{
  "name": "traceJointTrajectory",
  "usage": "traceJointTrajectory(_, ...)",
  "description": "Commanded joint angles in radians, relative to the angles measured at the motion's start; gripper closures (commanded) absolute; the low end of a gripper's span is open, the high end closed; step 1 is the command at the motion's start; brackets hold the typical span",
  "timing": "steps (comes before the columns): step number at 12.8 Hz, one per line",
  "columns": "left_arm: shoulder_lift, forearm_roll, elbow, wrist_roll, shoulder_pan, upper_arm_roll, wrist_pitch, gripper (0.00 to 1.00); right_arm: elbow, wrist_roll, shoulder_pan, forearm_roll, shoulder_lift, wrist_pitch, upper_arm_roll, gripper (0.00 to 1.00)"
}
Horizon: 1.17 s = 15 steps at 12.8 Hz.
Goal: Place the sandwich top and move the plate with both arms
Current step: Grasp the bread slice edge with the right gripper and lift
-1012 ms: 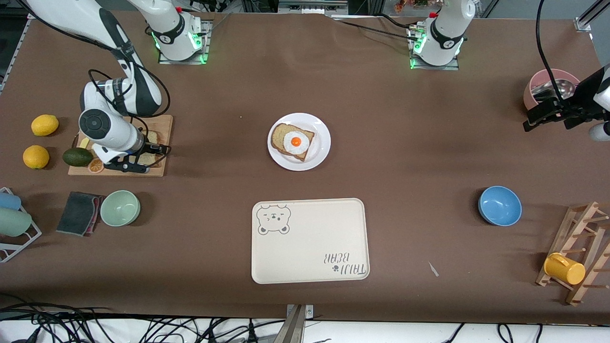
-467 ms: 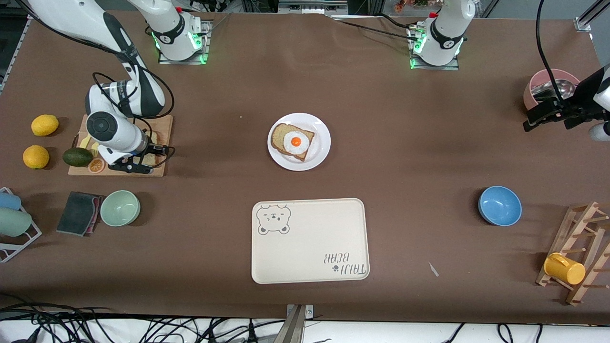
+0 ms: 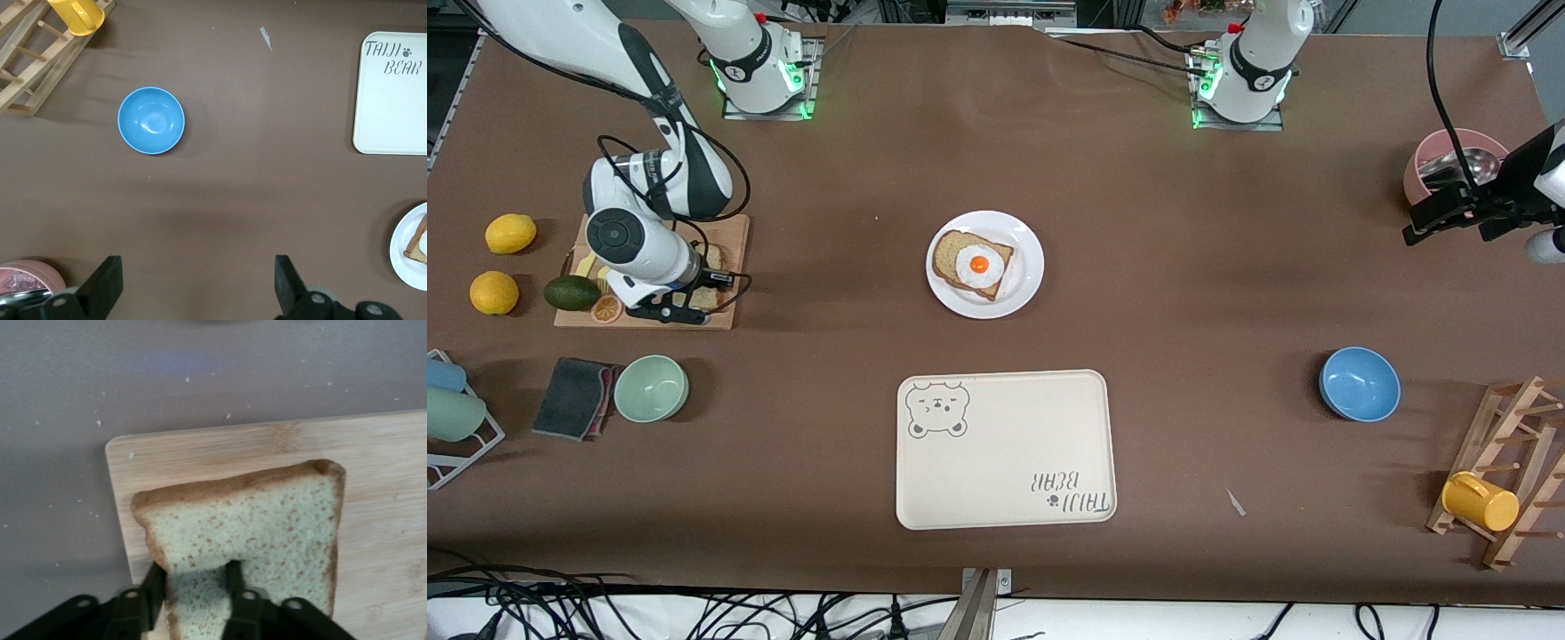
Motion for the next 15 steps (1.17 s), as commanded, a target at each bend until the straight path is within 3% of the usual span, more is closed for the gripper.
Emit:
traceJointTrajectory(1, 0.004, -0.026, 0.023, 0.01, 0.001, 0.002, -0.022, 0.0, -0.002, 0.02, -0.001, -0.009, 0.017, 0.019, 0.011, 0.8)
traceJointTrajectory(3, 0.004, -0.026, 0.023, 0.01, 0.001, 0.002, -0.022, 0.0, -0.002, 0.02, -0.001, -0.01, 0.017, 0.018, 0.011, 1.0)
traceJointTrajectory(8, 0.004, -0.026, 0.023, 0.01, 0.001, 0.002, -0.022, 0.0, 0.018, 0.006, 0.002, -0.03, 0.005, 0.003, 0.012, 1.0)
traceJointTrajectory(11, 0.004, -0.026, 0.023, 0.01, 0.001, 0.002, -0.022, 0.0, 0.105, 0.0, 0.002, -0.033, 0.001, -0.136, 0.021, 1.0)
traceJointTrajectory(15, 0.004, -0.026, 0.023, 0.01, 0.001, 0.002, -0.022, 0.0, 0.24, 0.006, 0.002, -0.038, -0.01, -0.342, 0.083, 1.0)
